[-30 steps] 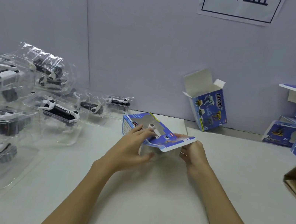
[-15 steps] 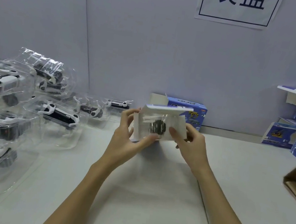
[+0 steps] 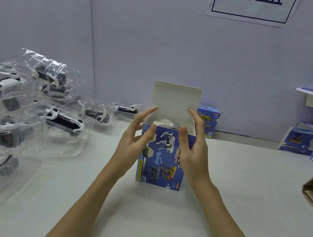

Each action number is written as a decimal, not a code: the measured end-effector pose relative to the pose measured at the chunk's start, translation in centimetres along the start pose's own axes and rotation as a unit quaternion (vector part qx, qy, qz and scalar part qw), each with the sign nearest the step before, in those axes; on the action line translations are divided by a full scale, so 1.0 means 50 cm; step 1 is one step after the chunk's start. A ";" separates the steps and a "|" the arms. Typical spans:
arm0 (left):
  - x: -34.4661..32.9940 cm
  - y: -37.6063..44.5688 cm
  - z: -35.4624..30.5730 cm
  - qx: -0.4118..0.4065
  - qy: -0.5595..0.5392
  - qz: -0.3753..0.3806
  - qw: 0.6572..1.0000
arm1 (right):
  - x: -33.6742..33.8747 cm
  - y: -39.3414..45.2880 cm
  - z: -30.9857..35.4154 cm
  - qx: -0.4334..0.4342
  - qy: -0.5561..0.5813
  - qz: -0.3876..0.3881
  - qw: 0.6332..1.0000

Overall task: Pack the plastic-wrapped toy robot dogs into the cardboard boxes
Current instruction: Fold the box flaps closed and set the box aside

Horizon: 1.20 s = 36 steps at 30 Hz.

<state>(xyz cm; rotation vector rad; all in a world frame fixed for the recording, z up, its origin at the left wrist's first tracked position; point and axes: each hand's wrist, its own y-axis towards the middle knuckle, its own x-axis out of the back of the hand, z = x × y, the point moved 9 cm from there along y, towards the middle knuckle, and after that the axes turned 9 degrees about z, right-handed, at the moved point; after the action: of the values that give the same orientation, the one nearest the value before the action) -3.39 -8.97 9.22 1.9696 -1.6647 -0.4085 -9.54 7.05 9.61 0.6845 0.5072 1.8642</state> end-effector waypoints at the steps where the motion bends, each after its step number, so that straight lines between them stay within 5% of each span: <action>1: 0.000 -0.001 0.000 -0.002 -0.005 -0.002 1.000 | 0.002 -0.001 0.001 0.006 -0.018 -0.007 1.000; 8: 0.004 0.008 0.013 0.021 -0.020 -0.036 0.999 | 0.032 0.014 0.019 -0.006 0.003 -0.056 0.998; 14: 0.003 0.017 0.027 0.041 -0.116 -0.044 0.991 | 0.029 0.021 -0.005 -0.033 0.226 -0.076 0.971; 20: 0.004 0.023 0.042 0.058 -0.160 0.002 0.985 | 0.033 0.015 -0.016 -0.027 0.155 -0.074 0.985; 26: -0.004 0.011 0.055 0.061 -0.138 0.046 0.988 | 0.028 0.007 -0.020 -0.032 0.220 -0.060 0.973; 32: 0.003 0.010 0.046 0.028 -0.090 -0.010 0.996 | 0.005 0.013 0.000 -0.001 0.106 0.019 0.994; 36: 0.019 -0.009 0.029 0.002 0.036 -0.123 0.992 | 0.028 0.013 0.004 -0.002 0.039 -0.056 0.998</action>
<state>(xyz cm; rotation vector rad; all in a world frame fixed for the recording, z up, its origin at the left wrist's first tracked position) -3.64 -10.12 7.88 2.1736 -1.3850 -0.4179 -10.29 8.12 10.48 0.5711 0.5807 1.7903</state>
